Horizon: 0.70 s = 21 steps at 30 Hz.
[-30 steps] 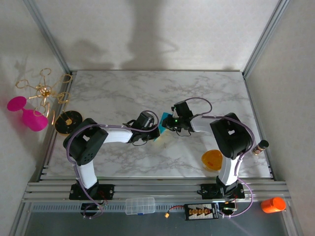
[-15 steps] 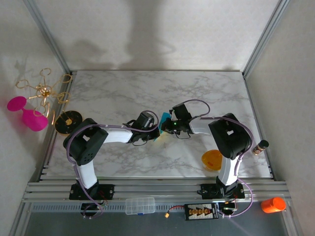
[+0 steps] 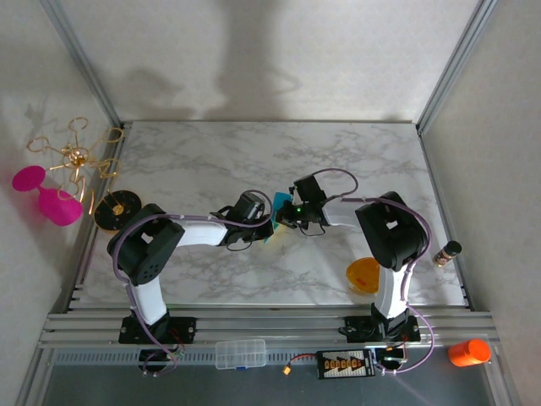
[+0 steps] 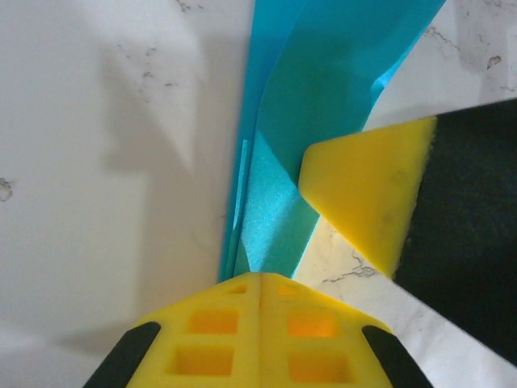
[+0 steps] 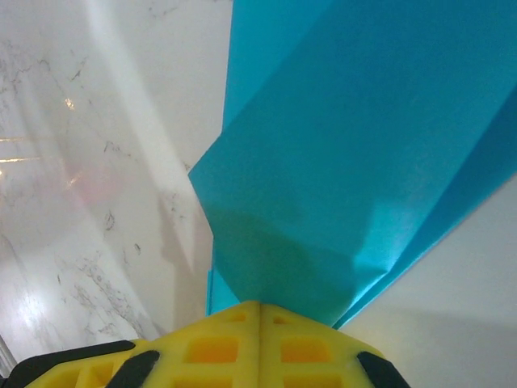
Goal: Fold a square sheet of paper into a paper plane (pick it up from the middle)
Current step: Fold the wing for the fifth time at the center of the table.
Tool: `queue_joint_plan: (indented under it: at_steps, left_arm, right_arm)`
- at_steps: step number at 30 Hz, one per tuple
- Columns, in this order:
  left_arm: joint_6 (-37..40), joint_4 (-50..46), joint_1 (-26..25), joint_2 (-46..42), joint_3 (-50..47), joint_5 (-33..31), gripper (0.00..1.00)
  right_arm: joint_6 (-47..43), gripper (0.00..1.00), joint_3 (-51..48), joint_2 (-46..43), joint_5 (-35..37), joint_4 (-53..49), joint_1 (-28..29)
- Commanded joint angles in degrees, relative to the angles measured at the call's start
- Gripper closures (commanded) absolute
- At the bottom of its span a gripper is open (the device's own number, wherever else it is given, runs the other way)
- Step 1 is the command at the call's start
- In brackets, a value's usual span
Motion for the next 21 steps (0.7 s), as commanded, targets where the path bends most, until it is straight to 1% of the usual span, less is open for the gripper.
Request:
queue_joint_plan:
  at_steps: [1, 11, 21]
  left_arm:
    - [2.5, -8.4, 0.2, 2.5, -1.4, -1.2, 1.0]
    - [4.0, -9.4, 0.2, 3.0, -2.0, -1.4, 1.0]
    - [4.3, -9.4, 0.1, 3.4, -2.4, -1.5, 1.0]
  right_arm:
    - [-2.2, 0.94, 1.8, 2.2, 4.9, -2.7, -2.3]
    - [-5.8, 0.93, 7.3, 6.3, 5.0, -4.2, -5.9]
    - [-8.4, 0.93, 10.2, 8.1, 4.0, -3.8, -9.0]
